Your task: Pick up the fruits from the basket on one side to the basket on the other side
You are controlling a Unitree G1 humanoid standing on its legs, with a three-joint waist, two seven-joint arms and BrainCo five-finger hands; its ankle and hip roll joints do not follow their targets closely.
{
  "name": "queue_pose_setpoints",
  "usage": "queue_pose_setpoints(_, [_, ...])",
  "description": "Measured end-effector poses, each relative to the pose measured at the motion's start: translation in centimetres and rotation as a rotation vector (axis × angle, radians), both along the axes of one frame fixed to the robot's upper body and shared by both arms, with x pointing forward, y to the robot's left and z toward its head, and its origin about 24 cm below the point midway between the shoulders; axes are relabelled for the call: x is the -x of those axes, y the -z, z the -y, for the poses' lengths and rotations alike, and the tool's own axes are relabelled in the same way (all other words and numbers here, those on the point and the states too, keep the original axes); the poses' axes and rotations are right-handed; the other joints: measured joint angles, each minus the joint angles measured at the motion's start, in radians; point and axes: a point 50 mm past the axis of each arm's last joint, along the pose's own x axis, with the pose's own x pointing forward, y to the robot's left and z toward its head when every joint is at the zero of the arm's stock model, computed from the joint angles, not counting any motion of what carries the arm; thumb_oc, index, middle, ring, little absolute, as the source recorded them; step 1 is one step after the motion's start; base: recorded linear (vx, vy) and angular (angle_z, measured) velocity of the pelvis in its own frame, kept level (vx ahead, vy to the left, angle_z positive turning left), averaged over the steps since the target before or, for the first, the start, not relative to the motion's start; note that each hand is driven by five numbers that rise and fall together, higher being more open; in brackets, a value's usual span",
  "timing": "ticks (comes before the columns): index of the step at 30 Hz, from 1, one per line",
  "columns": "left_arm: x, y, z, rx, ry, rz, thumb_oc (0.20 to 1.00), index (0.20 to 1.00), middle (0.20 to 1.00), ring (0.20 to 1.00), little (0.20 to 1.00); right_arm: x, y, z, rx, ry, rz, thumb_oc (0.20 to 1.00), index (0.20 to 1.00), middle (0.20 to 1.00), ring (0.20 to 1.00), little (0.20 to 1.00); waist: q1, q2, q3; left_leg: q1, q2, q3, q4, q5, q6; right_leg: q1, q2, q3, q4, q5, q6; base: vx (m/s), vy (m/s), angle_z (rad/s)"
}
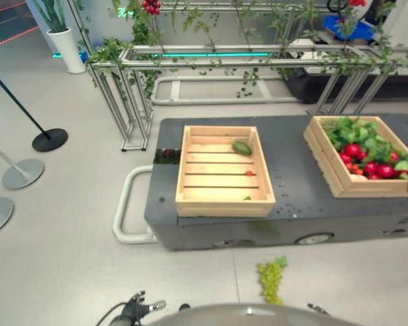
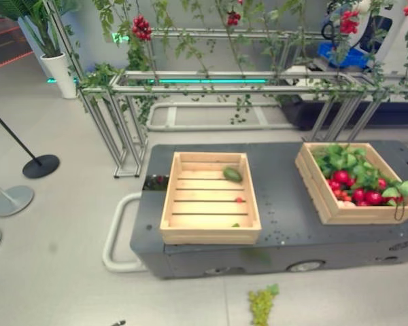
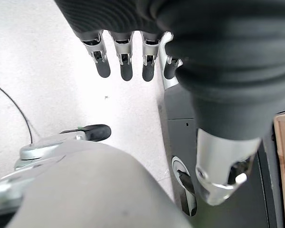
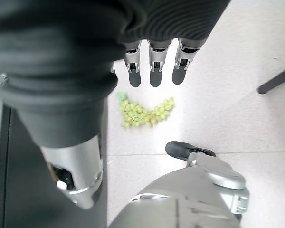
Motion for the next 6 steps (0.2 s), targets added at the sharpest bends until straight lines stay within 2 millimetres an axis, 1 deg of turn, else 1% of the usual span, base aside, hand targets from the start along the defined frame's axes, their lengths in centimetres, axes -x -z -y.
queue_pose_setpoints(2, [0.14,0.04,-0.16,0.004,-0.018,-0.016,1.000,1.000,1.000,1.000,1.000,0.20,0.04,-0.01,-0.003,0.003,-0.013,1.000,1.000,1.000,1.000,1.000,-0.001,0.003,-0.008,0.004,0.002,0.002,0.000,-0.001,0.000,0.002,0.001,0.002,0.000,0.000,-0.001,0.01,0.002,-0.02])
queue_pose_setpoints(6, [0.44,0.10,-0.16,0.009,-0.020,-0.033,1.000,1.000,1.000,1.000,1.000,0.00,0.04,-0.10,-0.012,0.001,-0.010,1.000,1.000,1.000,1.000,1.000,0.000,0.007,-0.024,0.015,0.004,0.005,-0.002,-0.004,-0.002,0.008,0.004,0.006,0.000,-0.001,-0.004,0.00,0.001,-0.01])
